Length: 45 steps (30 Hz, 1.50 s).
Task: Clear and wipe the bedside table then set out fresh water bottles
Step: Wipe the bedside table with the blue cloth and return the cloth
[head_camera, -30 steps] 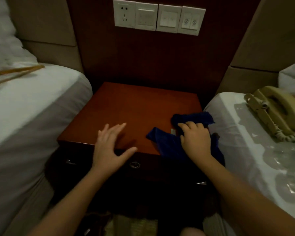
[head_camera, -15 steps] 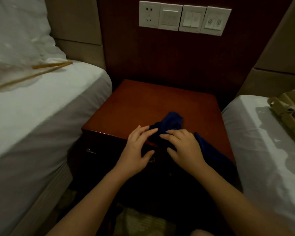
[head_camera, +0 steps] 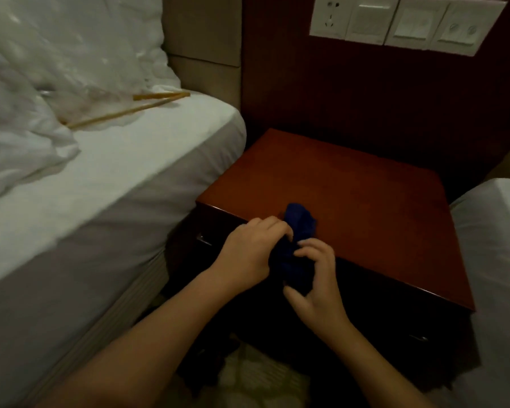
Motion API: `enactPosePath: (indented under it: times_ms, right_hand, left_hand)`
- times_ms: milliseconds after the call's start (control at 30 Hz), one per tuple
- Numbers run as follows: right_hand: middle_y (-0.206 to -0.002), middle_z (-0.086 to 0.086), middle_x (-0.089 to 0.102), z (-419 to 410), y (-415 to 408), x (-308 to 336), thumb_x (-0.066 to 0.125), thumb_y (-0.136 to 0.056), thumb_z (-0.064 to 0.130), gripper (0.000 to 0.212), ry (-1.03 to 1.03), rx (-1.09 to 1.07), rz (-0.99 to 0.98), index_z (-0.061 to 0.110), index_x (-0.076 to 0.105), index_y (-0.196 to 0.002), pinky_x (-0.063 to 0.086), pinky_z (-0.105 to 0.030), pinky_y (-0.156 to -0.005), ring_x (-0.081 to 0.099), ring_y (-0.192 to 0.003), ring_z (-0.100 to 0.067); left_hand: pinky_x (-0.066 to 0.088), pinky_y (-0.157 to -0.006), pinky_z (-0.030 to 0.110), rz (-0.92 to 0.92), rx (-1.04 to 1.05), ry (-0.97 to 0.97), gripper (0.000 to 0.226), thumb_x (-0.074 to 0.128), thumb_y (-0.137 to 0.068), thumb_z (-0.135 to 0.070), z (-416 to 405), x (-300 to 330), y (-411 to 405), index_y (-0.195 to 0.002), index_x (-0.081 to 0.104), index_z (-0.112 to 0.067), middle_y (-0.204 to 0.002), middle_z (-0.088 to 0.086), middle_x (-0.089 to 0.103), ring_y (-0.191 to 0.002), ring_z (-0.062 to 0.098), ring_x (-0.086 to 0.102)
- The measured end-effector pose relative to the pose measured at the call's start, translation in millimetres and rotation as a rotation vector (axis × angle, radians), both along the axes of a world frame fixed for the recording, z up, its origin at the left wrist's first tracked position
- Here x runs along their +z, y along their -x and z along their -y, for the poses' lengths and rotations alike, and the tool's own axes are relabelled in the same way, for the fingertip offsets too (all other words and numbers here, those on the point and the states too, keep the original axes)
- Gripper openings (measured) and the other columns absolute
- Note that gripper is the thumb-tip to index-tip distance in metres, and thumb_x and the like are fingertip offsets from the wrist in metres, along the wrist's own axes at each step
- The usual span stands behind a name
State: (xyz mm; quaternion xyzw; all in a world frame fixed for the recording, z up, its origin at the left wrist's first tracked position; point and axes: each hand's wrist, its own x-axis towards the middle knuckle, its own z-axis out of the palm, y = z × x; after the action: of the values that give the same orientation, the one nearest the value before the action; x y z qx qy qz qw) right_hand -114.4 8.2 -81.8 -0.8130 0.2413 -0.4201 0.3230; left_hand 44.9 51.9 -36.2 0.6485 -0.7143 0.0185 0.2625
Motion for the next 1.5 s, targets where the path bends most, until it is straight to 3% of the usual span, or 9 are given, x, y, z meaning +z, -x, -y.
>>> enactPosePath:
  times_ms: [100,267,433,667,800,900,1100,1267,1500]
  right_hand:
    - [-0.142,-0.004,0.026,-13,-21,-11,0.074,-0.064,0.034,0.082,-0.181,-0.014,0.061,0.039,0.023,-0.128,0.045,-0.021,-0.094,0.045,-0.121,-0.012]
    - [-0.142,0.028,0.017,-20,-43,-29,0.089,-0.057,0.029,0.135,-0.622,0.421,-0.172,0.049,-0.015,-0.14,0.039,-0.005,-0.093,0.03,-0.125,0.02]
    - [-0.134,0.014,0.033,-32,-63,-79,0.083,-0.038,0.067,0.099,-0.704,0.458,-0.46,0.056,0.035,-0.125,0.04,-0.044,-0.106,0.038,-0.128,-0.013]
    - [-0.119,-0.001,0.058,-74,-92,-161,0.086,-0.064,0.017,0.074,-1.111,0.486,-0.428,0.027,0.043,-0.124,0.056,-0.028,-0.078,0.062,-0.104,-0.013]
    - [-0.108,-0.004,0.063,-102,-117,-212,0.077,-0.073,0.002,0.05,-1.182,0.429,-0.437,0.021,0.052,-0.111,0.053,-0.021,-0.061,0.065,-0.09,-0.014]
    - [-0.109,-0.003,0.062,-124,-136,-243,0.077,-0.073,0.004,0.051,-1.204,0.441,-0.444,0.017,0.049,-0.114,0.054,-0.022,-0.062,0.064,-0.093,-0.016]
    - [-0.119,-0.004,0.052,-171,-168,-312,0.073,-0.079,0.005,0.057,-1.136,0.477,-0.521,0.019,0.036,-0.12,0.052,-0.021,-0.076,0.056,-0.111,-0.026]
    - [-0.145,-0.016,0.038,-178,-166,-355,0.057,-0.092,0.024,0.065,-0.509,0.61,-1.04,0.005,0.025,-0.146,0.032,-0.032,-0.104,0.027,-0.137,-0.039]
    - [-0.126,-0.019,0.053,-139,-176,-360,0.046,-0.091,0.027,0.046,-0.055,0.46,-1.026,0.01,0.051,-0.133,0.047,-0.039,-0.085,0.05,-0.115,-0.038]
  left_hand:
    - [0.043,-0.059,0.028,0.117,-0.043,-0.017,0.034,0.069,-0.073,-0.003,-20,4,-21,-0.097,0.055,-0.023,-0.102,-0.005,0.059,-0.083,0.017,0.056]
    - [0.045,-0.061,0.026,-0.002,-0.054,-0.163,0.03,0.069,-0.073,0.0,-50,-6,-48,-0.092,0.058,-0.02,-0.098,-0.005,0.061,-0.08,0.013,0.058]
    - [0.048,-0.069,0.023,-0.309,0.132,-0.286,0.026,0.067,-0.075,0.002,-86,-58,-77,-0.091,0.059,-0.018,-0.095,-0.001,0.062,-0.084,0.011,0.059]
    - [0.051,-0.074,0.027,-0.692,0.349,-0.433,0.038,0.065,-0.08,0.001,-136,-164,-106,-0.08,0.052,-0.035,-0.089,-0.003,0.063,-0.082,0.006,0.062]
    - [0.044,-0.067,0.013,-0.717,0.414,-0.623,0.026,0.065,-0.079,0.004,-167,-206,-129,-0.087,0.052,-0.017,-0.085,-0.006,0.059,-0.073,-0.008,0.056]
    - [0.05,-0.078,0.032,-0.59,0.45,-0.745,0.028,0.062,-0.077,0.002,-187,-224,-141,-0.092,0.052,-0.02,-0.098,0.004,0.059,-0.09,0.013,0.06]
    - [0.039,-0.098,0.031,-0.367,0.639,-0.958,0.059,0.064,-0.084,-0.007,-211,-251,-146,-0.138,0.044,-0.017,-0.138,0.011,0.046,-0.123,0.028,0.049]
    - [0.031,-0.108,0.034,-0.359,0.645,-1.026,0.1,0.076,-0.076,-0.024,-223,-270,-147,-0.151,0.011,-0.037,-0.152,0.008,0.026,-0.139,0.031,0.028]
    - [0.02,-0.113,0.037,-0.187,0.606,-0.909,0.105,0.072,-0.073,-0.053,-217,-264,-149,-0.15,0.003,-0.043,-0.158,0.006,0.015,-0.144,0.029,0.013]
